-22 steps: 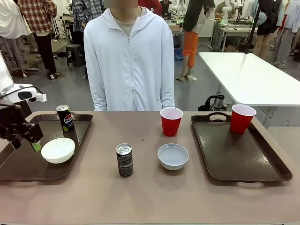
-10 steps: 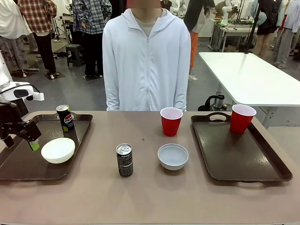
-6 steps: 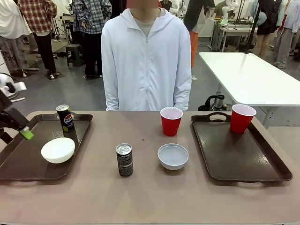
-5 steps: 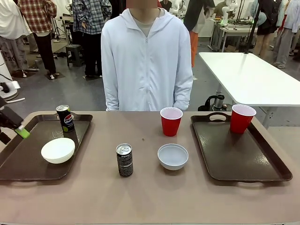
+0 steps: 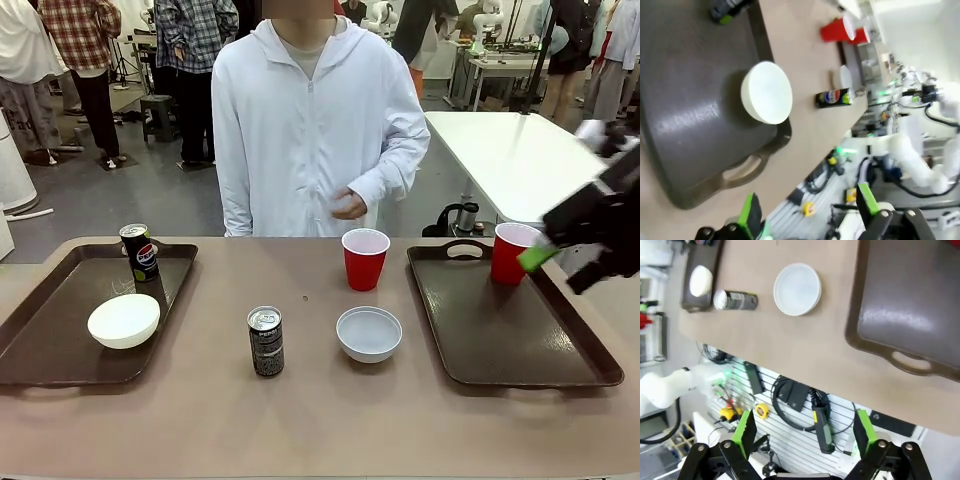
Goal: Prepare tableware on both trays.
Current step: Pick up a Picnic Bowl from the table and place it on a Handle tray.
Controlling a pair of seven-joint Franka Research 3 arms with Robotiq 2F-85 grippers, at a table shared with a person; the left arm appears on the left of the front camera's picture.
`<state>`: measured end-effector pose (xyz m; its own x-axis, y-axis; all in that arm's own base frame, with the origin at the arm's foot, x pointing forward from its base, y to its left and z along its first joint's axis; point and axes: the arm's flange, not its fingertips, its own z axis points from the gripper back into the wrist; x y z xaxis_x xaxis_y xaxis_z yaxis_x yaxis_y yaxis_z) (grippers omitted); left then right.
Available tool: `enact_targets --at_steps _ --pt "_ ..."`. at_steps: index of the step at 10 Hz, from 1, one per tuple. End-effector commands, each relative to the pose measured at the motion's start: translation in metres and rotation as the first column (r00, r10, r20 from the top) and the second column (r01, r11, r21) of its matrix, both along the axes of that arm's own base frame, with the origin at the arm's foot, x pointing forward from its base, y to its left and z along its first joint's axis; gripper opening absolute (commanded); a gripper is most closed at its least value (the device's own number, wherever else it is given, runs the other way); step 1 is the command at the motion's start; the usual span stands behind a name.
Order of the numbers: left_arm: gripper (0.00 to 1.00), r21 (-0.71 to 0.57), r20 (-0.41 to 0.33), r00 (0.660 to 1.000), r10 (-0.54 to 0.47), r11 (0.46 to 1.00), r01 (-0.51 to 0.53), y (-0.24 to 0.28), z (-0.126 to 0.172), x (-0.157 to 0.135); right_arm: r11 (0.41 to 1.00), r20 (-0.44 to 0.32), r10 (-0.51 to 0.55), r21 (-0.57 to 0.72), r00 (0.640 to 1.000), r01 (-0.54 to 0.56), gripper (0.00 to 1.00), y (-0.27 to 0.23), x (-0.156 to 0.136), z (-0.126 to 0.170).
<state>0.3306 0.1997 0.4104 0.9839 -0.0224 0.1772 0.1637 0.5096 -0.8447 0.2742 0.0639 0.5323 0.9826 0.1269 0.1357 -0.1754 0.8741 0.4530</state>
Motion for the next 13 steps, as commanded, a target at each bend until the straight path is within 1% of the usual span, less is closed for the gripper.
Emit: enact_targets --at_steps 1,2,3,5,6,7,8,9,10,11,12,13 --pt "1.0 -0.103 0.011 0.999 0.046 0.994 -0.045 0.037 -0.008 0.006 0.993 0.001 -0.023 -0.119 1.0 0.023 1.0 0.035 0.013 -0.003" --pt "1.0 -0.125 0.012 0.998 0.062 0.99 -0.06 0.045 -0.013 0.003 0.987 0.021 -0.036 -0.157 0.999 0.039 1.0 0.052 0.014 -0.005" --pt "1.0 -0.127 -0.002 0.994 0.11 0.986 -0.11 0.054 -0.017 0.005 0.975 0.061 -0.066 -0.207 0.996 0.077 1.0 0.077 0.017 -0.01" --pt "1.0 -0.118 -0.042 0.991 0.127 0.984 -0.131 0.058 -0.023 0.014 0.976 0.061 -0.07 -0.202 0.996 0.081 1.0 0.095 0.017 -0.018" --pt "1.0 -0.027 -0.009 0.993 0.121 0.992 -0.121 0.058 -0.021 0.011 0.982 0.066 -0.03 -0.183 0.997 0.041 1.0 0.08 0.009 -0.011" --pt "1.0 0.061 0.121 0.991 0.062 0.996 -0.07 0.054 -0.016 0.003 0.982 0.066 -0.03 -0.183 0.997 0.041 1.0 0.08 0.009 -0.011" --pt "1.0 -0.09 -0.034 0.992 0.119 0.988 -0.121 0.057 -0.026 0.01 0.982 0.066 -0.03 -0.183 0.997 0.041 1.0 0.08 0.009 -0.011" --pt "1.0 -0.09 -0.034 0.992 0.119 0.988 -0.121 0.057 -0.026 0.01 0.98 0.072 -0.028 -0.194 0.997 0.042 1.0 0.086 0.012 -0.013" --pt "1.0 -0.09 -0.034 0.992 0.119 0.988 -0.121 0.057 -0.026 0.01 0.974 0.079 -0.054 -0.215 0.995 0.07 1.0 0.084 0.02 -0.027" --pt "1.0 -0.09 -0.034 0.992 0.119 0.988 -0.121 0.057 -0.026 0.01 0.973 0.079 -0.033 -0.224 0.996 0.05 1.0 0.092 0.028 -0.037" --pt "1.0 -0.09 -0.034 0.992 0.119 0.988 -0.121 0.057 -0.026 0.01 0.97 0.062 -0.022 -0.239 0.998 0.036 1.0 0.111 0.045 -0.053" --pt "1.0 -0.09 -0.034 0.992 0.119 0.988 -0.121 0.057 -0.026 0.01 0.966 0.045 -0.019 -0.257 0.999 0.029 1.0 0.122 0.055 -0.062"
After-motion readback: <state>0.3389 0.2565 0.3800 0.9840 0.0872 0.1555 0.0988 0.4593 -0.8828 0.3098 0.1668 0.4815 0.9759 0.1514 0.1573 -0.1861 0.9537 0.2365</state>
